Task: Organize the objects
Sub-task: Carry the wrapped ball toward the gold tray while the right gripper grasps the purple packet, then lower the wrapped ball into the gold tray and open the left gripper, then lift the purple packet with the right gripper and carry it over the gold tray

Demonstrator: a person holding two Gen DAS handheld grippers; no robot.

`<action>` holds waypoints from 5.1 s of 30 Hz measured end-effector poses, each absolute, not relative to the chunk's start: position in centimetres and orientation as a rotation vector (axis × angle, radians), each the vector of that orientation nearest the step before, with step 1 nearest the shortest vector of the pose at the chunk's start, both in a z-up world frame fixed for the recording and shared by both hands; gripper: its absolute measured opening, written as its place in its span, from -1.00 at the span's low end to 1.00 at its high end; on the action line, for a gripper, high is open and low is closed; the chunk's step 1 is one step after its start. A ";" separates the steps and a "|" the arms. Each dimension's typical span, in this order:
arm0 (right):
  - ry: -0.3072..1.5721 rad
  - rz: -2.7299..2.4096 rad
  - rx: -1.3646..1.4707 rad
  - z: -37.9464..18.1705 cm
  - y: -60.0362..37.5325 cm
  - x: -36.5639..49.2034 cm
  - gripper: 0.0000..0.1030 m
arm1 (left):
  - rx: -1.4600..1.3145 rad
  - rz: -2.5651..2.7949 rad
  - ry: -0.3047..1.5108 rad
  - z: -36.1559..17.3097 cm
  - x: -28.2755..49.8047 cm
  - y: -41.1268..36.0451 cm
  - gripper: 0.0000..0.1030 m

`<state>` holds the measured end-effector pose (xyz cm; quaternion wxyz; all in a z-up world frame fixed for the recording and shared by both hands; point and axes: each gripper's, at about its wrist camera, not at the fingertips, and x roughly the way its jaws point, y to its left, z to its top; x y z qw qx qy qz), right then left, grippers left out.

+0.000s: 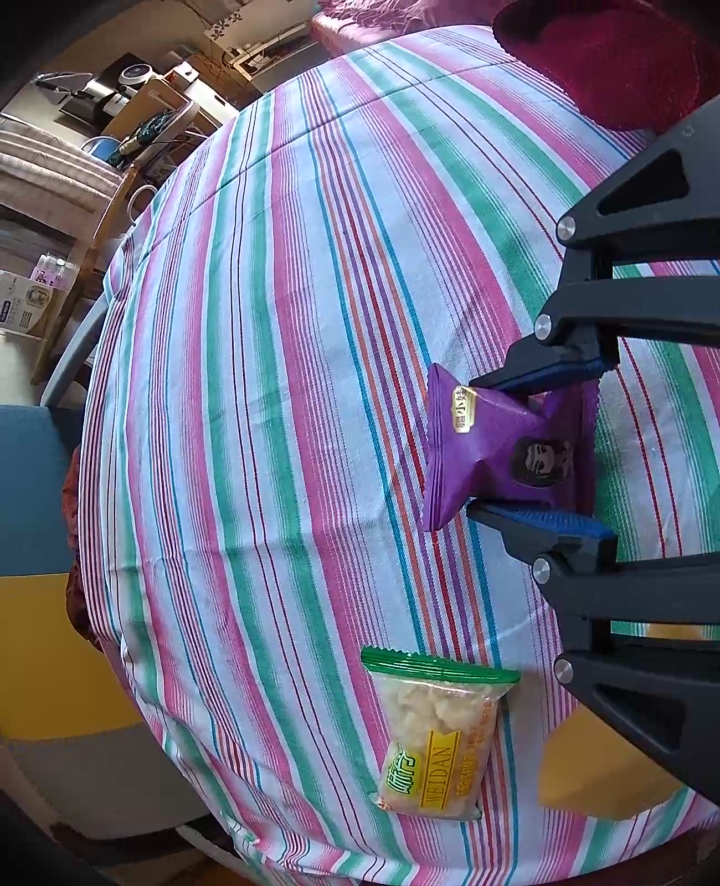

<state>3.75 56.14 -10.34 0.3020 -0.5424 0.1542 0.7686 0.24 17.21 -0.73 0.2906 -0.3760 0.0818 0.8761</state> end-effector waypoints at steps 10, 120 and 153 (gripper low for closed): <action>0.375 2.036 -1.441 -10.2 54.6 4.6 -0.30 | -0.991 2.392 0.208 -0.3 -0.4 15.9 -0.32; 0.464 2.237 -1.189 -5.5 53.3 4.9 -0.32 | -1.062 2.562 0.087 -0.9 -1.8 9.4 0.24; 0.162 2.904 -1.551 -1.9 23.6 -7.8 -0.32 | -1.115 2.667 -0.087 -1.6 -2.6 1.5 0.24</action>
